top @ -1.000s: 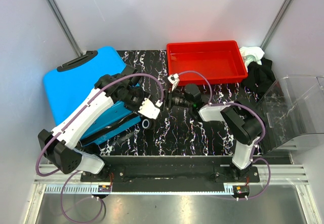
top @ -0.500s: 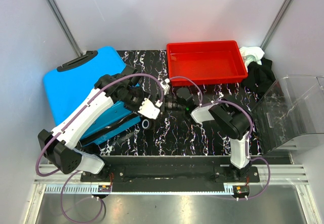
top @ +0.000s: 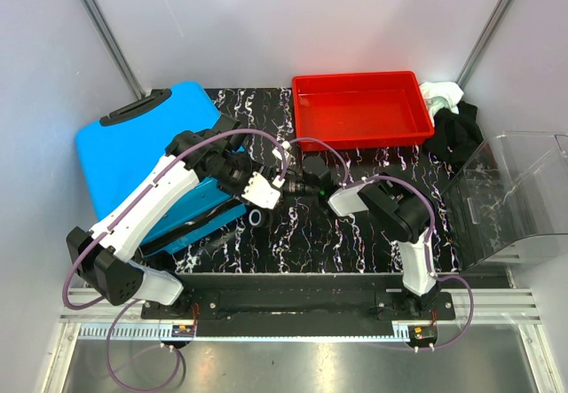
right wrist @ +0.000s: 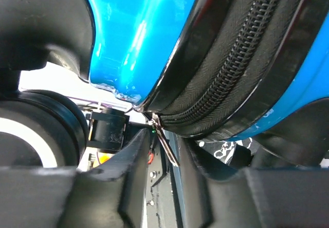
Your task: Open, take out, and arrange the luggage
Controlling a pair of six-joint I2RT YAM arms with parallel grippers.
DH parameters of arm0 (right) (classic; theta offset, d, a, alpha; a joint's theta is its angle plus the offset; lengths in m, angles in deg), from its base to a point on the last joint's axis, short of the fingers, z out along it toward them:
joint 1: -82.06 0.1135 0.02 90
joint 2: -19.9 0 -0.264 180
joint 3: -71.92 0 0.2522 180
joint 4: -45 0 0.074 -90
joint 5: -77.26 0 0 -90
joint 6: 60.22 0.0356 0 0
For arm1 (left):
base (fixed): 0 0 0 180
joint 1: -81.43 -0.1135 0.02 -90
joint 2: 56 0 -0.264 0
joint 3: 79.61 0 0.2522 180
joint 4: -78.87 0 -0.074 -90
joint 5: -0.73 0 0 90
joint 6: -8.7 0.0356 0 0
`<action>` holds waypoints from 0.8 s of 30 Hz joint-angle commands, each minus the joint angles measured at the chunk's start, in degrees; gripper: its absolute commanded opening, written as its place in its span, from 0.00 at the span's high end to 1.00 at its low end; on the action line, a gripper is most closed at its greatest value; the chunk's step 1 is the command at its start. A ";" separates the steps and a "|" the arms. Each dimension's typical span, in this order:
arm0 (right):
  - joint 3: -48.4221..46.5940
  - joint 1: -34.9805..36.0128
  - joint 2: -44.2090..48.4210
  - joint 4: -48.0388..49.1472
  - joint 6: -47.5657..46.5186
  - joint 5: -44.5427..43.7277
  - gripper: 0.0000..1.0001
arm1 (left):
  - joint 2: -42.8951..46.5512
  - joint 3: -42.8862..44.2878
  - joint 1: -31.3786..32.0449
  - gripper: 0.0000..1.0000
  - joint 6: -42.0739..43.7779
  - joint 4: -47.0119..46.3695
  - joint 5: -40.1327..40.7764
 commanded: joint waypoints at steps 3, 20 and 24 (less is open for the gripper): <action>-3.95 0.30 0.10 1.97 -0.33 -3.21 0.84 | 4.20 1.90 -0.69 1.00 -9.14 13.82 -2.54; -3.42 -2.59 14.42 -38.99 -29.58 -17.27 1.00 | 8.24 -0.12 -0.69 1.00 -8.09 19.27 -4.21; -4.47 -4.18 15.13 -43.99 -33.81 -18.59 1.00 | 9.12 -1.61 -0.69 1.00 -8.35 19.27 -4.91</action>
